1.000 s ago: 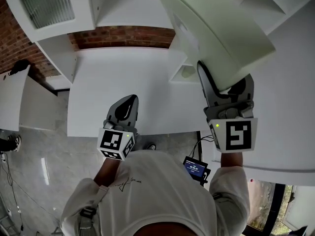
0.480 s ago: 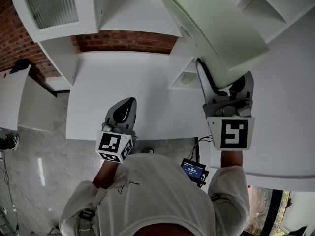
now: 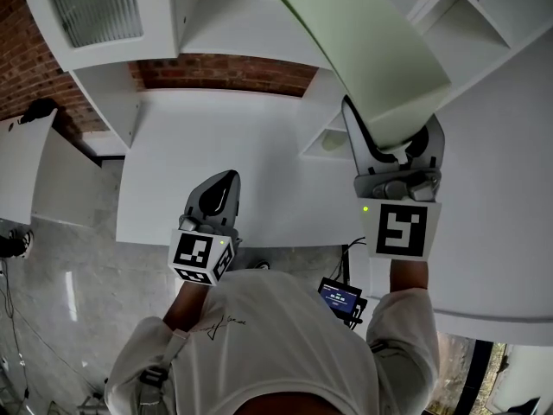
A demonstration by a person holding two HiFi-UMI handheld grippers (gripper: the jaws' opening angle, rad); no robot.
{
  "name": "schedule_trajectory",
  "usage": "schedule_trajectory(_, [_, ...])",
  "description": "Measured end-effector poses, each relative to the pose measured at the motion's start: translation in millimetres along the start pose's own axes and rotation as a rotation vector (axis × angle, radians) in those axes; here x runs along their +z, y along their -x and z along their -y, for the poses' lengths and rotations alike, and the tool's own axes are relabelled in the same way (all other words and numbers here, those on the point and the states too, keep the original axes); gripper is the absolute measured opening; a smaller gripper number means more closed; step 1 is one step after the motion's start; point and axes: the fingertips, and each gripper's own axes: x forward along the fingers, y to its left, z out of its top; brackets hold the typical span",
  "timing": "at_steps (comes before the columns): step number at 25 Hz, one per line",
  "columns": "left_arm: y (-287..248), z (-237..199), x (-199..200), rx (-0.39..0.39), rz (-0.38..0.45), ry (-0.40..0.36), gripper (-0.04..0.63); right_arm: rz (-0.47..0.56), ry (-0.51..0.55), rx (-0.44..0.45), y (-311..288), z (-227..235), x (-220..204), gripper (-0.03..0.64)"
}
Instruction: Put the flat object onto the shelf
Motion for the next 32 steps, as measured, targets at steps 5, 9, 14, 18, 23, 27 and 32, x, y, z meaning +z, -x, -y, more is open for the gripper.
schedule_trajectory(5, [-1,-2,4,0.009,0.011,0.000,0.014,-0.053,0.100,0.007,-12,-6,-15,0.270])
schedule_trajectory(9, [0,-4,8,0.018,0.021,-0.006,0.014,-0.102,0.155,0.023,-22,-15,-29,0.270])
schedule_trajectory(14, [6,-6,17,0.028,0.055,0.006,0.014,-0.112,0.201,0.017,-30,-22,-37,0.273])
schedule_trajectory(18, [11,-9,21,0.045,0.059,-0.009,0.014,-0.095,0.252,0.031,-40,-34,-38,0.275])
schedule_trajectory(23, [13,-7,28,0.049,0.080,-0.008,0.013,-0.095,0.290,0.045,-45,-41,-40,0.276])
schedule_trajectory(27, [14,-4,30,0.046,0.082,-0.020,0.014,-0.098,0.300,0.053,-46,-44,-42,0.276])
schedule_trajectory(32, [15,-4,35,0.047,0.093,-0.030,0.014,-0.114,0.355,0.070,-52,-55,-46,0.276])
